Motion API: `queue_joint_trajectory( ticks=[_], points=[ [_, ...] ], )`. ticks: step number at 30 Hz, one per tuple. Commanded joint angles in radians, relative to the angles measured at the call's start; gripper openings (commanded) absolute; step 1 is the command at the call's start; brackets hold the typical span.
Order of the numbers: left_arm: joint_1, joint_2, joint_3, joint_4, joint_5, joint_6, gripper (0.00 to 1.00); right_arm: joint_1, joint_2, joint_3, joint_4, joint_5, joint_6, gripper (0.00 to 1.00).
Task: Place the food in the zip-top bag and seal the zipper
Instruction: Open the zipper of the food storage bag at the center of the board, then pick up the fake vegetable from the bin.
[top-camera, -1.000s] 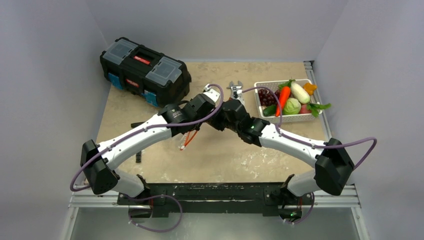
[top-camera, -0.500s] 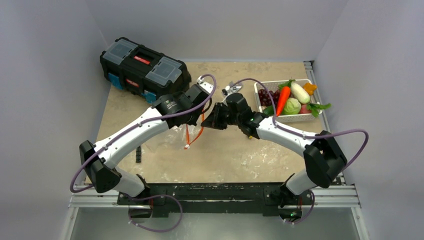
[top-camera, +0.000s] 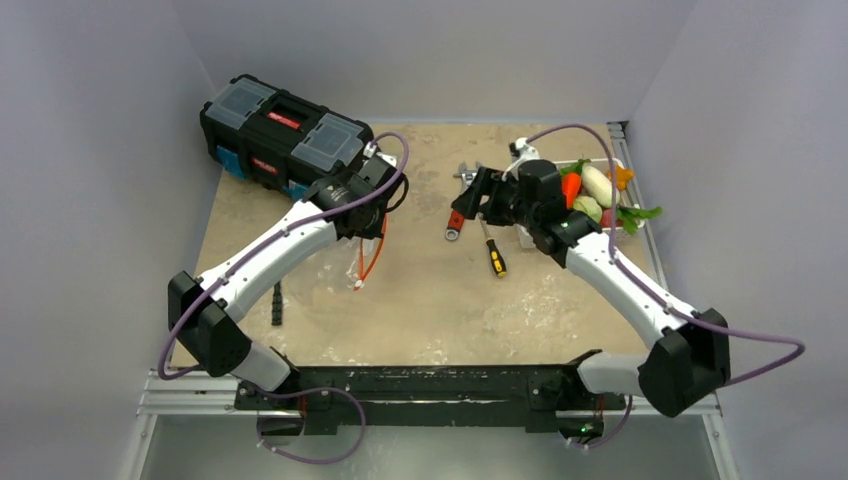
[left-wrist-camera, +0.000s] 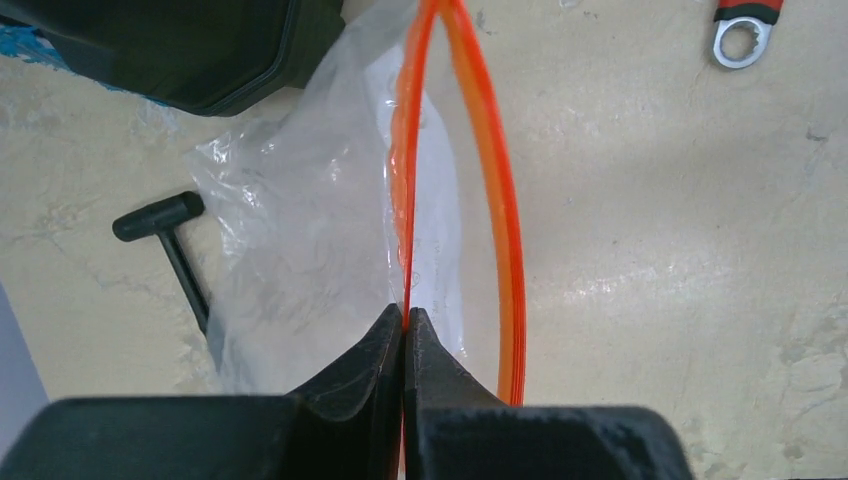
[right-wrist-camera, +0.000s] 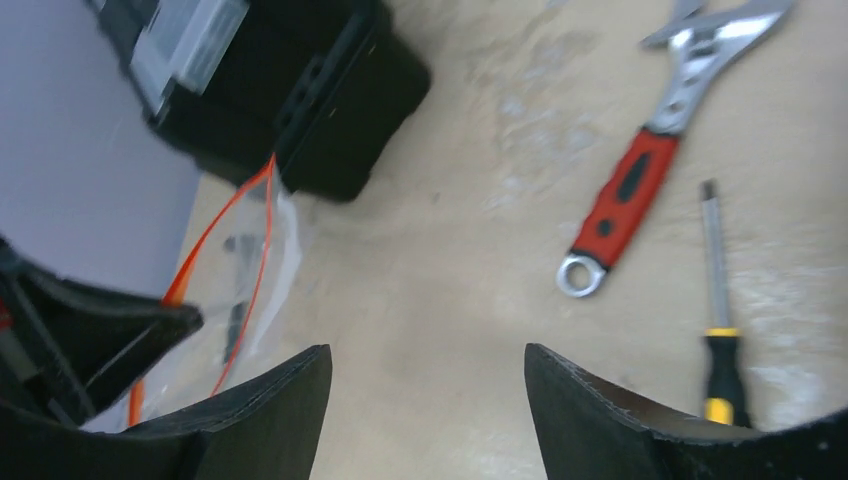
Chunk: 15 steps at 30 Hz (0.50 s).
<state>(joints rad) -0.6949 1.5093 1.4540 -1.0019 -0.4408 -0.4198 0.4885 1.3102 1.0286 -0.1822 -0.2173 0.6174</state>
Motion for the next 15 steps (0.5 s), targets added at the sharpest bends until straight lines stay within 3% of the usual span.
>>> queue_joint_trajectory(
  ticks=[1,8,15],
  points=[
    [0.003,-0.031,-0.004,0.057,0.017,-0.031,0.0,-0.034,-0.06,0.052,-0.09,0.389,-0.061,0.72],
    [0.013,-0.012,-0.004,0.064,0.063,-0.016,0.0,-0.123,0.041,0.071,-0.001,1.0,-0.034,0.77],
    [0.019,-0.013,-0.004,0.064,0.051,-0.001,0.0,-0.173,0.191,0.116,-0.026,1.129,-0.062,0.76]
  ],
)
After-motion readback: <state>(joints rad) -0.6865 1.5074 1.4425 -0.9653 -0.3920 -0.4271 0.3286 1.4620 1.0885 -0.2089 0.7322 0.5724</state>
